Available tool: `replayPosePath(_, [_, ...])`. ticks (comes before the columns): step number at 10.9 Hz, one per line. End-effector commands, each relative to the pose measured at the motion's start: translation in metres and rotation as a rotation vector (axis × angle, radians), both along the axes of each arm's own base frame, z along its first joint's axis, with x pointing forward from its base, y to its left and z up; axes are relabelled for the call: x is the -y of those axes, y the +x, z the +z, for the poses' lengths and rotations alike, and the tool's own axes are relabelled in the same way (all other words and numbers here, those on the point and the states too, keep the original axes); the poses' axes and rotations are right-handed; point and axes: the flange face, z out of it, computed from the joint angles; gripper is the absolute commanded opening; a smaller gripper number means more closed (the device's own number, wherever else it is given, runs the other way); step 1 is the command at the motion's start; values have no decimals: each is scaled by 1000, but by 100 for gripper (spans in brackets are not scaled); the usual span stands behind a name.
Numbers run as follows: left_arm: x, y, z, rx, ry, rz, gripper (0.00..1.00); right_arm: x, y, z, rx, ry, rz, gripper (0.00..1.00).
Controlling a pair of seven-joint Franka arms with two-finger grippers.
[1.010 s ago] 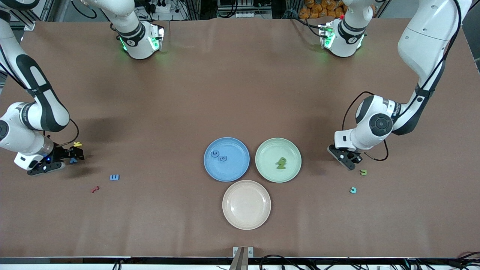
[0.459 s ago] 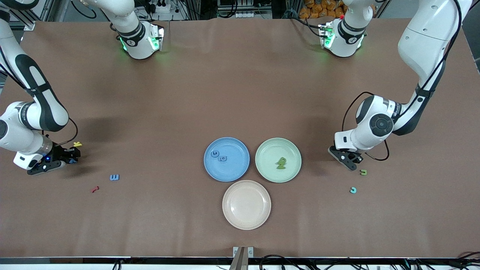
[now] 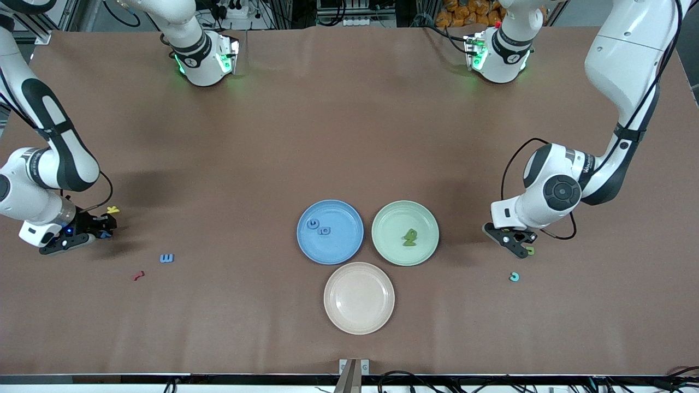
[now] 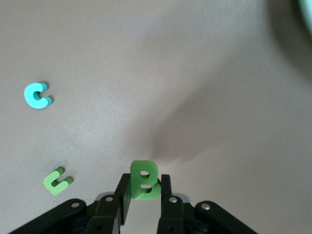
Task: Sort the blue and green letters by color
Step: 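Grasp green B with the left gripper while the right gripper grasps blue X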
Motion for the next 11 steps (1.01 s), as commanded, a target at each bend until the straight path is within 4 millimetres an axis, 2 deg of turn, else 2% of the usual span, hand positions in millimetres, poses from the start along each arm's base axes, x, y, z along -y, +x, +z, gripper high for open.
replayPosePath(1, [41,4,23,2,-18,129,5,-19,11,12,23,14,21,0])
replayPosePath(3, [73,9,40,-28,-66,199,7,-44,19,27,16,29,-3,0])
replayPosePath(6, [128,10,60,-26,-94,285,7,-99,27,38,-38,73,-108,0])
replayPosePath(7, [146,9,60,-33,-100,300,7,-117,26,41,-80,83,-133,0])
replayPosePath(11, [209,2,54,-38,-128,365,7,-167,32,56,-119,91,-302,0])
